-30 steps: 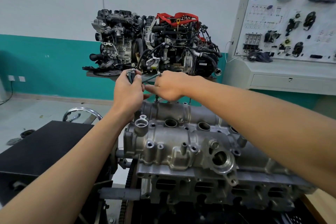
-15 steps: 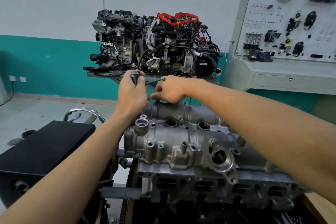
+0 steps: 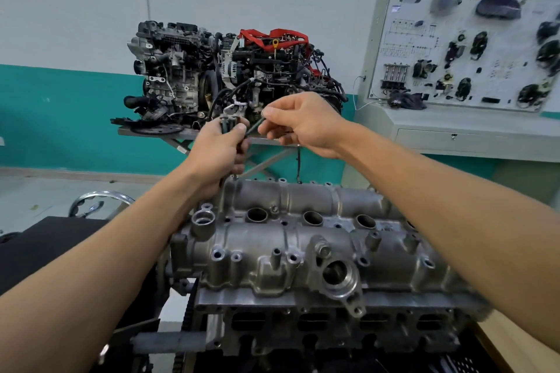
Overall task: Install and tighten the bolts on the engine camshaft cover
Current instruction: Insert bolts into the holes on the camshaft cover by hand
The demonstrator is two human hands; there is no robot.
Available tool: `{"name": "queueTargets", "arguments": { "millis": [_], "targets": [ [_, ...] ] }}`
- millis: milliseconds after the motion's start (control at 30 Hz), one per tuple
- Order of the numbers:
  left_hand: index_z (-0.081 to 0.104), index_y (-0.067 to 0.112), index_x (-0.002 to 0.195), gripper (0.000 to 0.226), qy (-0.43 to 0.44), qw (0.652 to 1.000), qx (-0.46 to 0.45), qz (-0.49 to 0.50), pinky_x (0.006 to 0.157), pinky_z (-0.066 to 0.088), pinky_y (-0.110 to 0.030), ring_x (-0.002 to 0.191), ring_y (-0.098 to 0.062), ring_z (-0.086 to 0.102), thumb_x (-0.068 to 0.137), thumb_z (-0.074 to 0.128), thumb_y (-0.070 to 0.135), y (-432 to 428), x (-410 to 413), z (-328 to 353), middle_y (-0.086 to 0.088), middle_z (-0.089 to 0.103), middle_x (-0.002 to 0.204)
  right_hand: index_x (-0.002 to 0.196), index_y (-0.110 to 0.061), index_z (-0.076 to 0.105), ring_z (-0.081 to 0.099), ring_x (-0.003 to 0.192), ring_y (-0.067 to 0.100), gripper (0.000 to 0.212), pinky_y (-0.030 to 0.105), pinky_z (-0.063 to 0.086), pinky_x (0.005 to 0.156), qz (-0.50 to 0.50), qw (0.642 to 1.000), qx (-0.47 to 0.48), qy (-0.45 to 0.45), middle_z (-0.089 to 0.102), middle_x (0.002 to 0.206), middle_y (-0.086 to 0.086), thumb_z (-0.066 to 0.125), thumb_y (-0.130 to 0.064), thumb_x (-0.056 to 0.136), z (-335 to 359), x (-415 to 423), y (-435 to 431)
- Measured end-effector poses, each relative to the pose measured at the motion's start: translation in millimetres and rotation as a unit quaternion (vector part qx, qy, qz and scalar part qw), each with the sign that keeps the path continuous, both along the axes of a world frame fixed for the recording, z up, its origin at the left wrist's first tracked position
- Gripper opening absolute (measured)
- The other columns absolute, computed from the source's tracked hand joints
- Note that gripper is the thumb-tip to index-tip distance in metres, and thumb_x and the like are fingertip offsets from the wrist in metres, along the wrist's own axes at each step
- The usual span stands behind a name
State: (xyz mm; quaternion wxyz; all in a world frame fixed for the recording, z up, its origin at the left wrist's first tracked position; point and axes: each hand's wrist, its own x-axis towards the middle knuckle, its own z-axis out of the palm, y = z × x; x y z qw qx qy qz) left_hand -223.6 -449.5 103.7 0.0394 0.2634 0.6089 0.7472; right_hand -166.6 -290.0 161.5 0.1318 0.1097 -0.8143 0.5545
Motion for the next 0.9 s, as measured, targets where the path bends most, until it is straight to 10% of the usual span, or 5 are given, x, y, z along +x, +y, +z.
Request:
{"name": "queueTargets", "arguments": {
  "millis": [233, 533, 800, 900],
  "targets": [
    [0.055, 0.021, 0.097, 0.013, 0.177, 0.964, -0.196, 0.022, 0.043, 0.032, -0.021, 0.039, -0.001, 0.04, 0.106, 0.046, 0.017, 2, -1, -12, 0.008, 0.057, 0.058, 0.089, -0.001, 0.072, 0.064, 0.059, 0.009, 0.018, 0.02, 0.052, 0.054, -0.108, 0.968, 0.222, 0.042, 0.075, 0.073, 0.005, 0.063, -0.014, 0.097, -11, 6, 32],
    [0.055, 0.014, 0.097, 0.017, 0.089, 0.992, -0.081, -0.047, 0.035, 0.024, -0.014, 0.035, -0.004, 0.027, 0.107, 0.042, 0.009, -3, 6, -18, 0.009, 0.036, 0.046, 0.083, -0.009, 0.076, 0.071, 0.066, 0.015, 0.018, 0.022, 0.057, 0.063, -0.087, 0.91, 0.404, 0.03, 0.074, 0.068, -0.005, 0.066, -0.02, 0.093, -28, 7, 25],
    [0.054, 0.014, 0.097, 0.018, 0.063, 0.993, -0.077, -0.062, 0.036, 0.023, -0.014, 0.034, -0.004, 0.026, 0.107, 0.04, 0.009, -5, 8, -17, 0.009, 0.036, 0.045, 0.058, -0.023, 0.048, 0.054, 0.064, 0.022, 0.055, 0.03, 0.035, 0.053, -0.147, 0.749, 0.646, -0.011, 0.051, 0.063, -0.003, 0.038, -0.059, 0.099, -36, -4, 10],
    [0.054, 0.014, 0.097, 0.017, 0.068, 0.992, -0.081, -0.065, 0.035, 0.024, -0.015, 0.034, -0.003, 0.027, 0.107, 0.041, 0.009, -6, 9, -16, 0.009, 0.036, 0.045, 0.057, -0.013, 0.055, 0.054, 0.057, 0.018, 0.076, 0.032, 0.035, 0.053, -0.189, 0.813, 0.549, -0.045, 0.055, 0.061, 0.003, 0.021, -0.068, 0.097, -24, -4, 10]
  ]
}}
